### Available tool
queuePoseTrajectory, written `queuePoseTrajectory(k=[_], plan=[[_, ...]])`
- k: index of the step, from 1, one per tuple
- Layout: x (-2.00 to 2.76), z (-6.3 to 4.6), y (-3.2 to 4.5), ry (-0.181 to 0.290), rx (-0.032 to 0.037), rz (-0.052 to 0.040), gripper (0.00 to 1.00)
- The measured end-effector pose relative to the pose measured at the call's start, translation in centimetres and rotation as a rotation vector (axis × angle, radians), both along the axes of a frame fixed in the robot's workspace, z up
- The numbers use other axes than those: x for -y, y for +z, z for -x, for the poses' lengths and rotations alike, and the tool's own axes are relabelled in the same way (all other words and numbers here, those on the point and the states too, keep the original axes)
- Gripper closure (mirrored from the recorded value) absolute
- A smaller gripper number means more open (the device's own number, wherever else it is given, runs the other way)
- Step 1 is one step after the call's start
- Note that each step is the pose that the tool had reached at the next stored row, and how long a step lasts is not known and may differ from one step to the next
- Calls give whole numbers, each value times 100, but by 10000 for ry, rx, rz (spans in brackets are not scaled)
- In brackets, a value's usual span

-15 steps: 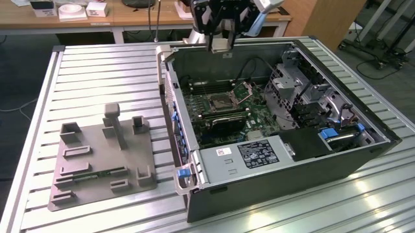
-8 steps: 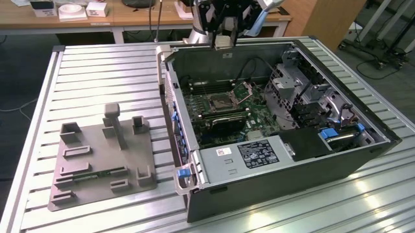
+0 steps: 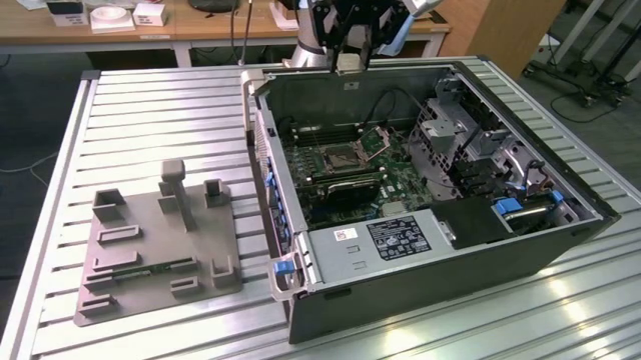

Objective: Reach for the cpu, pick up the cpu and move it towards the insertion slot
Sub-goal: 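Pick up the cpu and move it towards the insertion slot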

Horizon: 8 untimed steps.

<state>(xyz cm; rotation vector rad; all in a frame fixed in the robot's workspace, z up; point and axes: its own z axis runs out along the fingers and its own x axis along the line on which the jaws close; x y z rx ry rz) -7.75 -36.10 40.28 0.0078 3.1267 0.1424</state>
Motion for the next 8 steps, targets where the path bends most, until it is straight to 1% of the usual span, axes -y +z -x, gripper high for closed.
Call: queuePoseTrajectory(k=[8], plan=[[-1, -25, 0, 1, 0, 0, 45]])
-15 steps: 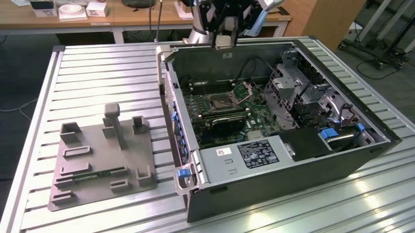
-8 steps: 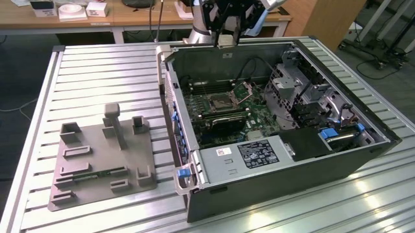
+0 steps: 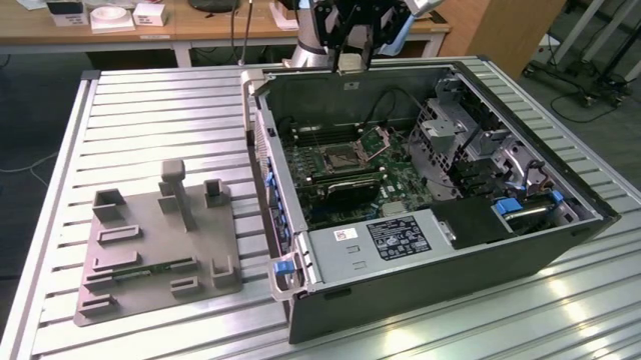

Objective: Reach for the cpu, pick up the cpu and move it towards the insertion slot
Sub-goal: 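Pick up the cpu and move it towards the insertion slot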

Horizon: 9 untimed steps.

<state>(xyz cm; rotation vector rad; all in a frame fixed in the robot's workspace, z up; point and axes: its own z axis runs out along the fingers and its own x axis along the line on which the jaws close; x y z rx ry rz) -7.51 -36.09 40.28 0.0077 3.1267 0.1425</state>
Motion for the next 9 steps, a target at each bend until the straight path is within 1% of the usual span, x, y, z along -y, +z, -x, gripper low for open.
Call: queuePoseTrajectory(k=[9], plan=[[-10, -88, -1, -1, 0, 0, 45]])
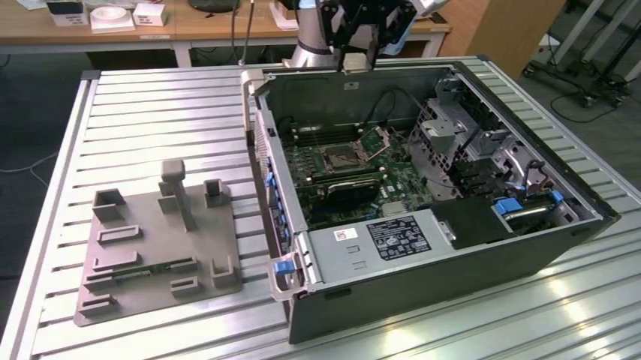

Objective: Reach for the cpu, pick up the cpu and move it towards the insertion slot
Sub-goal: 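Pick up the cpu and move it towards the insertion slot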

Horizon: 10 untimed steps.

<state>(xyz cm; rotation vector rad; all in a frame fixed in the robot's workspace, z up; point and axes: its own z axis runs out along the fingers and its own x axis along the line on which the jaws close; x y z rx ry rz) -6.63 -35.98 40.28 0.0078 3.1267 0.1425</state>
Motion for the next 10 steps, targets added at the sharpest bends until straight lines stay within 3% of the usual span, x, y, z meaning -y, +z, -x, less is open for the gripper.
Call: queuePoseTrajectory(k=[3, 10], plan=[[-23, -24, -1, -2, 0, 0, 45], [-203, -43, -6, 1, 1, 1, 45]])
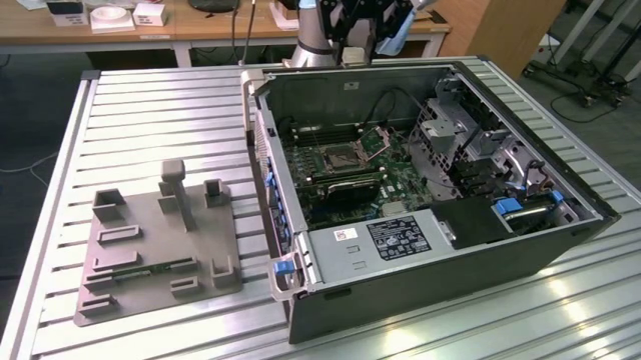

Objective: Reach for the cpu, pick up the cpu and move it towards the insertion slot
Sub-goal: 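Pick up the cpu and move it towards the insertion slot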

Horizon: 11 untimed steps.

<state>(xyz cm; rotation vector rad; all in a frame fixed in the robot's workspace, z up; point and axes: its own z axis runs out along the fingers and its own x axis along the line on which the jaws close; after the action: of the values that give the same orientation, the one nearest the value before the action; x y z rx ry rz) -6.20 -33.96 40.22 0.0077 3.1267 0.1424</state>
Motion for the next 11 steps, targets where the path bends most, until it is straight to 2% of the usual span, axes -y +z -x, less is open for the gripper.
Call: queuePoseTrajectory(k=[5, 11], plan=[[-115, -31, -5, -1, 3, 0, 45], [-119, -37, -6, -1, 3, -1, 45]])
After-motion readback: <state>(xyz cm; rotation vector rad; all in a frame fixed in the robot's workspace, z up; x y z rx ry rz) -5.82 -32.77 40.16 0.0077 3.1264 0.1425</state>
